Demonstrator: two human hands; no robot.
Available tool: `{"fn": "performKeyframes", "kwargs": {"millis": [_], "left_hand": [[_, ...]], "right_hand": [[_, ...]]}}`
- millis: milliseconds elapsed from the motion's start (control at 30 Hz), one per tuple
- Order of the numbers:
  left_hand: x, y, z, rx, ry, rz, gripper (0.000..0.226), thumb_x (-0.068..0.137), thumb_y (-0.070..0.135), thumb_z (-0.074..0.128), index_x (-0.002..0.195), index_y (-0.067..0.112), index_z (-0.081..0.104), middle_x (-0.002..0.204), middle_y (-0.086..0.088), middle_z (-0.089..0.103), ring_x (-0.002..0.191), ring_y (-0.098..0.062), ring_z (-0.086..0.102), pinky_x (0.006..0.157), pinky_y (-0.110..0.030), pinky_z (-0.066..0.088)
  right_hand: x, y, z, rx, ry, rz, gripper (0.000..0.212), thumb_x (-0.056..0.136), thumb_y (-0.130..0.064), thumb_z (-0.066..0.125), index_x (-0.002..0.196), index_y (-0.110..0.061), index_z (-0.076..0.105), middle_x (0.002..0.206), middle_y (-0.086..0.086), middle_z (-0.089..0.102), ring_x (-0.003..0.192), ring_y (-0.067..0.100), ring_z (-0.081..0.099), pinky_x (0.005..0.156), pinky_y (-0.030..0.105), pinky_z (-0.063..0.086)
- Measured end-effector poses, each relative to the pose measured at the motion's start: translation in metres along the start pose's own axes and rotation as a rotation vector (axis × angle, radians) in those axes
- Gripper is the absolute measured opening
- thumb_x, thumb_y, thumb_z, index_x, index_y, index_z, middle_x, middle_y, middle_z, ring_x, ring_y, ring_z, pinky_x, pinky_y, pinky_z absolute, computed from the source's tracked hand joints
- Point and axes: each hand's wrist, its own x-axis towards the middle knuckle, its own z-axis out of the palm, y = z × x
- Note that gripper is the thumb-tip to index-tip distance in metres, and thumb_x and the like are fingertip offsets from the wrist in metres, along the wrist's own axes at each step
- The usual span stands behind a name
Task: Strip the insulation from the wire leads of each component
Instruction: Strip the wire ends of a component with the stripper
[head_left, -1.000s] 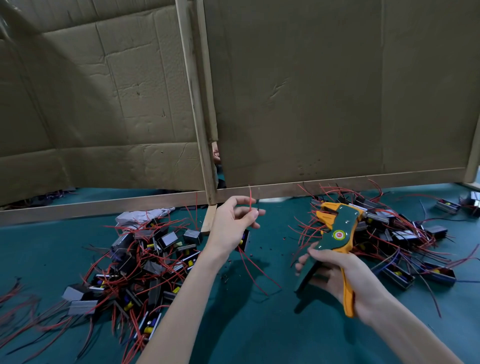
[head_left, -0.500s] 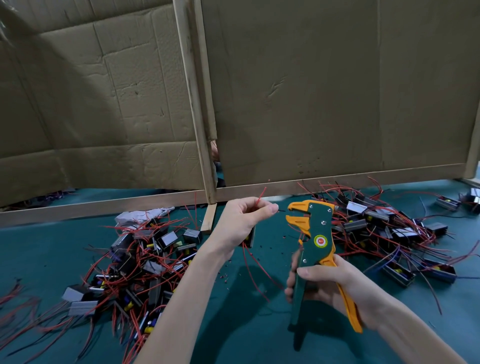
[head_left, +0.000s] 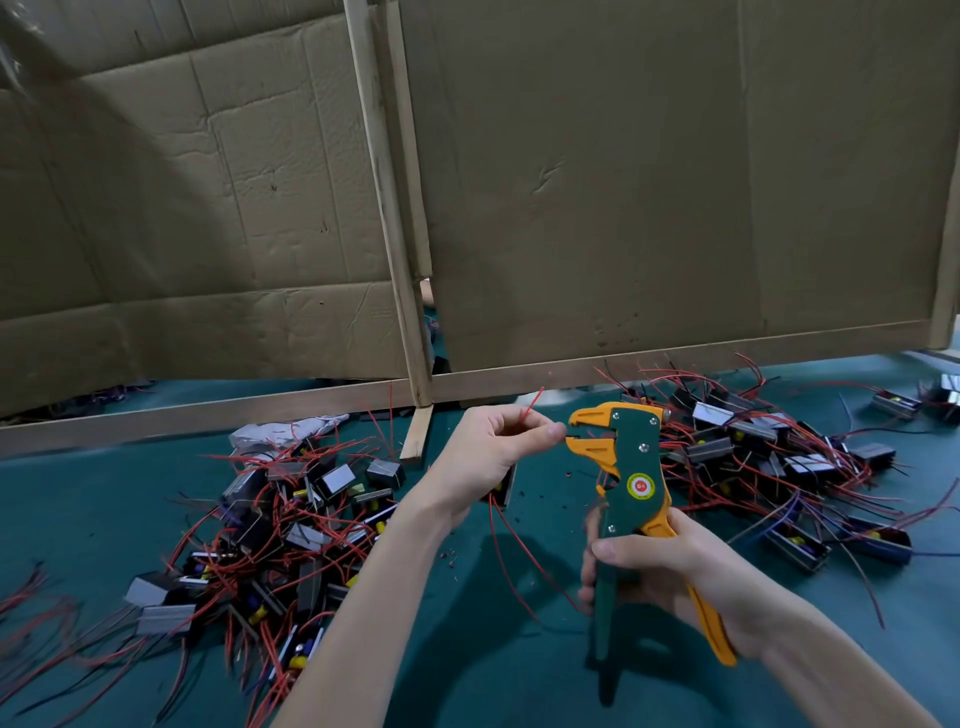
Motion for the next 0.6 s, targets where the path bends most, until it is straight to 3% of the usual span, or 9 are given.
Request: {"fn": "performKeyframes", "kwargs": {"millis": [67,133,200,267,333,400,467,533,600], "left_hand": [[0.0,0.0,-0.002,0.01,-0.008,-0.005,0.019,0.081,0.027,0.073,0.064,0.024,0.067,0.06,0.013,0.058,0.059,-0.012,0.046,0.052,-0.005,0.035],[-0.001,0.001,-0.004,0.006,-0.026,0.0,0.02,0.081,0.027,0.073,0.063,0.024,0.067,0.06,0.015,0.06,0.059,-0.005,0.052,0.054,-0.005,0.036],[-0.001,0.002,-0.006,-0.005,-0.061,-0.021,0.017,0.078,0.035,0.073,0.066,0.024,0.069,0.066,0.01,0.061,0.066,-0.017,0.05,0.052,-0.012,0.037],[0.0,0.0,-0.007,-0.024,-0.075,-0.017,0.015,0.08,0.036,0.07,0.073,0.024,0.068,0.068,0.011,0.06,0.069,-0.017,0.048,0.055,-0.011,0.038],[0.001,-0.003,-0.007,-0.101,-0.061,-0.022,0.015,0.093,0.028,0.059,0.08,0.02,0.063,0.063,0.015,0.056,0.063,-0.003,0.048,0.06,-0.009,0.038],[0.003,-0.007,-0.007,-0.153,-0.043,-0.039,0.025,0.101,0.026,0.044,0.08,0.019,0.057,0.062,0.014,0.056,0.069,-0.008,0.047,0.065,-0.017,0.036],[0.002,-0.011,-0.006,-0.122,-0.056,-0.023,0.03,0.102,0.024,0.038,0.079,0.018,0.056,0.064,0.013,0.06,0.075,-0.013,0.046,0.067,-0.022,0.035],[0.002,-0.012,-0.007,-0.073,-0.065,0.004,0.031,0.102,0.025,0.037,0.082,0.017,0.059,0.067,0.012,0.06,0.069,-0.005,0.047,0.066,-0.019,0.034],[0.001,-0.01,-0.012,0.037,-0.054,0.016,0.032,0.102,0.029,0.036,0.085,0.021,0.062,0.072,0.015,0.057,0.069,0.003,0.048,0.07,-0.014,0.035]], "right_hand": [[-0.001,0.0,0.002,-0.043,0.031,0.017,0.026,0.063,-0.018,0.082,0.079,-0.004,0.066,0.075,0.024,0.059,0.068,0.037,0.062,0.067,0.042,0.054],[-0.002,0.002,0.003,-0.087,0.081,0.035,0.028,0.058,-0.025,0.085,0.071,-0.008,0.066,0.069,0.021,0.058,0.061,0.033,0.06,0.062,0.04,0.054],[-0.002,0.002,0.007,-0.112,0.123,0.044,0.029,0.057,-0.028,0.085,0.066,-0.01,0.065,0.064,0.018,0.056,0.055,0.03,0.058,0.058,0.037,0.053],[-0.003,0.004,0.012,-0.1,0.177,0.051,0.027,0.058,-0.027,0.084,0.065,-0.01,0.064,0.06,0.017,0.055,0.051,0.029,0.056,0.055,0.035,0.052],[-0.001,0.009,0.017,-0.096,0.252,0.056,0.032,0.06,-0.026,0.085,0.06,-0.007,0.059,0.056,0.016,0.053,0.046,0.027,0.053,0.049,0.032,0.048],[0.001,0.013,0.018,-0.097,0.323,0.046,0.037,0.061,-0.025,0.085,0.053,-0.007,0.053,0.053,0.014,0.049,0.042,0.025,0.048,0.045,0.03,0.044],[0.002,0.013,0.018,-0.028,0.299,0.024,0.029,0.062,-0.022,0.082,0.057,-0.007,0.058,0.057,0.016,0.052,0.046,0.027,0.052,0.047,0.032,0.047],[0.003,0.008,0.016,0.104,0.217,-0.038,0.015,0.065,-0.008,0.082,0.069,-0.006,0.067,0.069,0.021,0.061,0.059,0.034,0.063,0.055,0.036,0.054],[0.005,0.005,0.013,0.143,0.191,-0.101,0.008,0.068,-0.008,0.077,0.074,-0.007,0.072,0.077,0.024,0.065,0.071,0.038,0.067,0.062,0.037,0.057]]}}
